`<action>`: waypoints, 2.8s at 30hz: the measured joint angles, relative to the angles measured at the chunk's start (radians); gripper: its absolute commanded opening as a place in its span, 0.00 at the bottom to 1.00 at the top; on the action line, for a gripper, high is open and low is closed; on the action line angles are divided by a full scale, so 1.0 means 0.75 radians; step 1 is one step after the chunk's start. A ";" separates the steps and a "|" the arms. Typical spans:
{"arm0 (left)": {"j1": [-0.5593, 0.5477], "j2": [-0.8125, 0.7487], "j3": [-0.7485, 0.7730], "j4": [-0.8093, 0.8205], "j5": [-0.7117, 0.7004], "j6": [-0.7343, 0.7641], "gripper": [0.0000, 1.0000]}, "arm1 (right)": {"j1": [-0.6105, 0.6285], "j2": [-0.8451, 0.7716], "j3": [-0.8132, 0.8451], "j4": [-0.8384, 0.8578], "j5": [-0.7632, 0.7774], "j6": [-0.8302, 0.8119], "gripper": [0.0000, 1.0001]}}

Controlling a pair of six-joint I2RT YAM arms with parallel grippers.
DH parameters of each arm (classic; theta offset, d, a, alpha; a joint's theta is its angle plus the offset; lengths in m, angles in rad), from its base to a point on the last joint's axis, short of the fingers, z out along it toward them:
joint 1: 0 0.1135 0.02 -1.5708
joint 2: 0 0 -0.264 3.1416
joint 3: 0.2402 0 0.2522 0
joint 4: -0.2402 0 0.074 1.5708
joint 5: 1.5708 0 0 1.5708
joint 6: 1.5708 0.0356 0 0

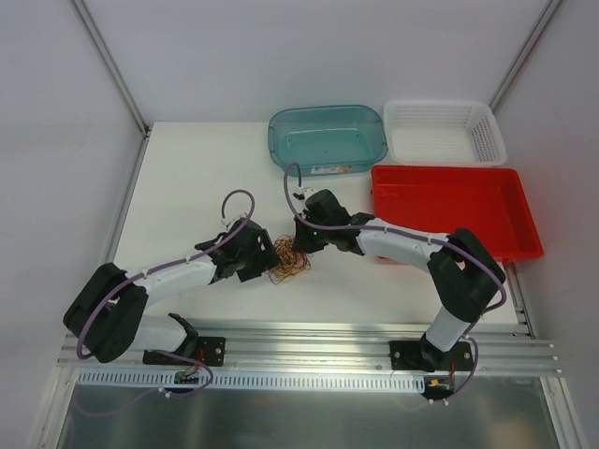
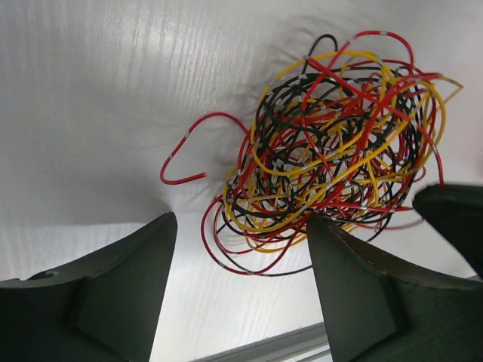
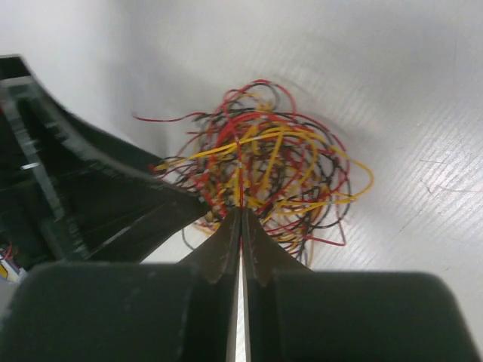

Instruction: Untangle the cables

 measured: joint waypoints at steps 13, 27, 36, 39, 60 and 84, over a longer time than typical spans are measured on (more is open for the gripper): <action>-0.002 0.102 -0.009 0.095 -0.114 -0.233 0.17 | 0.135 -0.247 0.000 -0.071 0.003 0.006 0.01; -0.002 0.016 -0.089 0.105 -0.272 -0.290 0.00 | 0.138 -0.619 0.217 -0.362 0.117 -0.068 0.01; 0.156 -0.228 -0.162 -0.124 -0.413 -0.202 0.00 | 0.138 -0.647 0.441 -0.560 0.160 -0.166 0.01; 0.263 -0.290 -0.185 -0.165 -0.426 -0.161 0.00 | 0.138 -0.666 0.523 -0.595 0.162 -0.195 0.01; 0.473 -0.763 -0.212 -0.407 -0.246 0.165 0.93 | 0.139 -0.682 -0.038 -0.428 0.180 -0.080 0.01; -0.037 -0.019 0.324 -0.399 -0.156 0.505 0.95 | 0.178 -0.675 -0.042 -0.352 0.112 -0.088 0.01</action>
